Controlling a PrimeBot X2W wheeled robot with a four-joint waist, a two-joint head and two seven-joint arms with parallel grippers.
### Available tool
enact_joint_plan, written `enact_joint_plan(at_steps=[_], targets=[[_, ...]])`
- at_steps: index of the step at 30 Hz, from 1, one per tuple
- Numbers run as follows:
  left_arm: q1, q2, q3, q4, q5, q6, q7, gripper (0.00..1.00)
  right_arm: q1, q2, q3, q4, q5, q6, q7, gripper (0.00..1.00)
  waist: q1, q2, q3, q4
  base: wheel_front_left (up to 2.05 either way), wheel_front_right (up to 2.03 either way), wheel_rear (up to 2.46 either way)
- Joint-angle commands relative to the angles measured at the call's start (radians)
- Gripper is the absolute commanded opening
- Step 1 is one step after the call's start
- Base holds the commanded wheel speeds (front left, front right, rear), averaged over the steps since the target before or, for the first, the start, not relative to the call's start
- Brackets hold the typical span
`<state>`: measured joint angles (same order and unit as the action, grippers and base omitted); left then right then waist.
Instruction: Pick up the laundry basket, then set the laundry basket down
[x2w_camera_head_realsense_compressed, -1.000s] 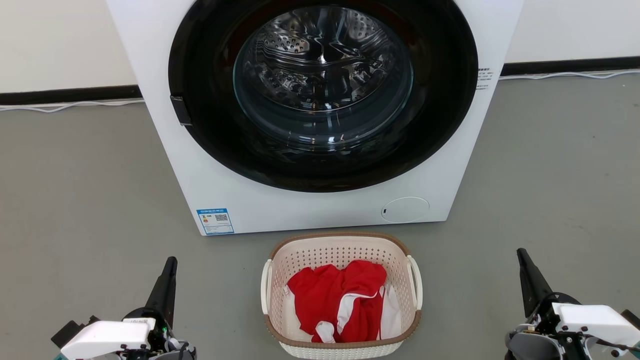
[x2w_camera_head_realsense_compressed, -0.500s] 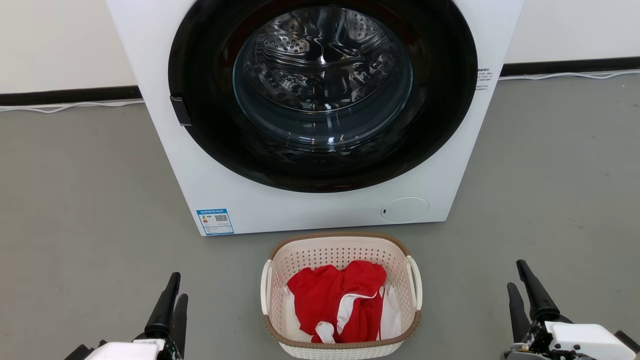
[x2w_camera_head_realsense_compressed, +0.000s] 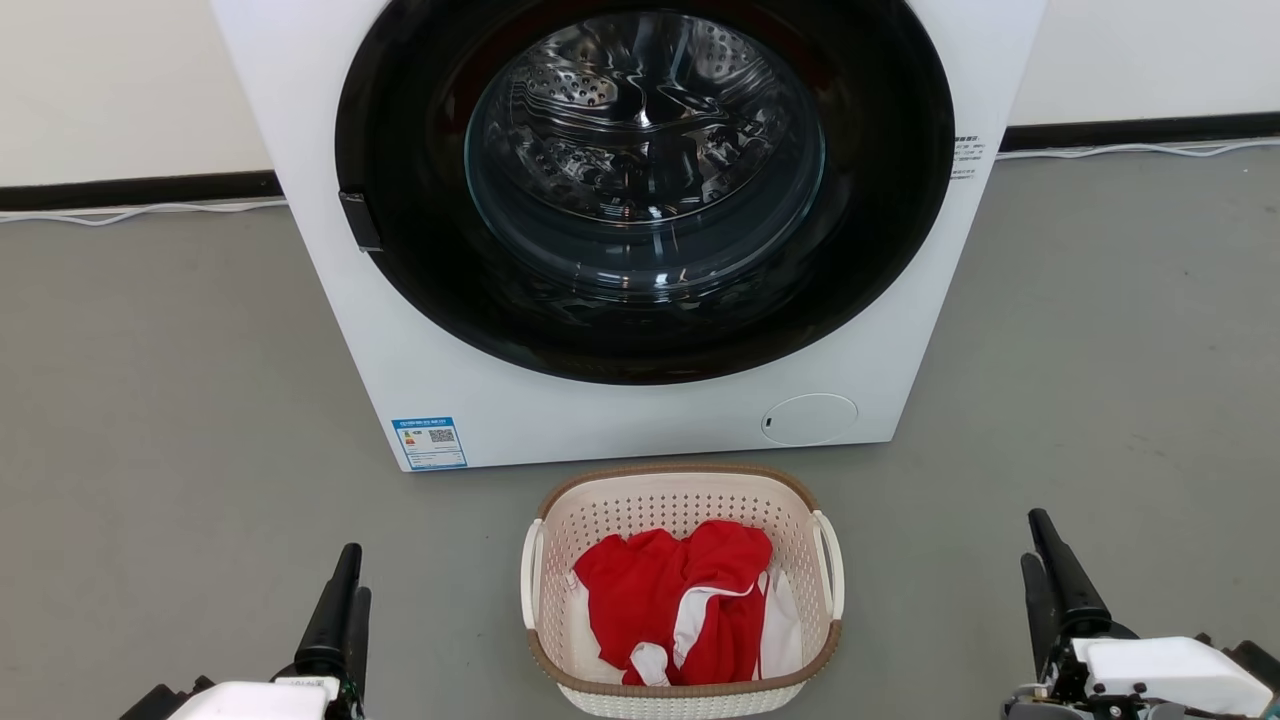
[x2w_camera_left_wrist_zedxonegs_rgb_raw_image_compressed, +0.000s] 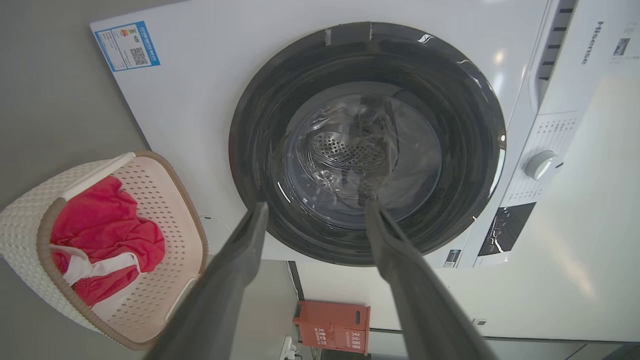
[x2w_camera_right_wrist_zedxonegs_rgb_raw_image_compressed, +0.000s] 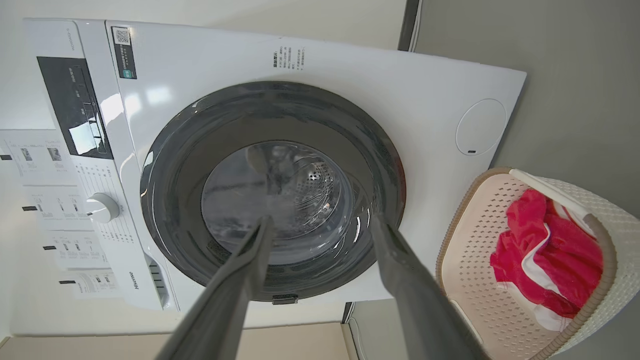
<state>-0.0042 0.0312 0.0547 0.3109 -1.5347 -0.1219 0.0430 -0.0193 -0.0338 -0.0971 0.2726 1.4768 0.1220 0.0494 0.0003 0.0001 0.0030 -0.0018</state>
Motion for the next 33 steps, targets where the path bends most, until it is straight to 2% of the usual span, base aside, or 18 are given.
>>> enact_joint_plan(at_steps=[1, 33], targets=[[-0.022, 0.007, 0.002, -0.032, 0.033, -0.002, -0.01, 1.0, -0.011, -0.015, 0.006, -0.036, -0.045, 0.002, -0.016, 1.0, -0.0003, -0.0001, 0.0, 0.0, 0.0, 0.0, 0.0], [-0.008, 0.011, -0.044, -0.055, 0.481, 0.035, -0.101, 1.0, -0.007, -0.042, 0.028, -0.077, -0.604, 0.004, -0.107, 1.0, -0.0003, -0.0001, 0.0, -0.006, 0.0, 0.0, 0.0]])
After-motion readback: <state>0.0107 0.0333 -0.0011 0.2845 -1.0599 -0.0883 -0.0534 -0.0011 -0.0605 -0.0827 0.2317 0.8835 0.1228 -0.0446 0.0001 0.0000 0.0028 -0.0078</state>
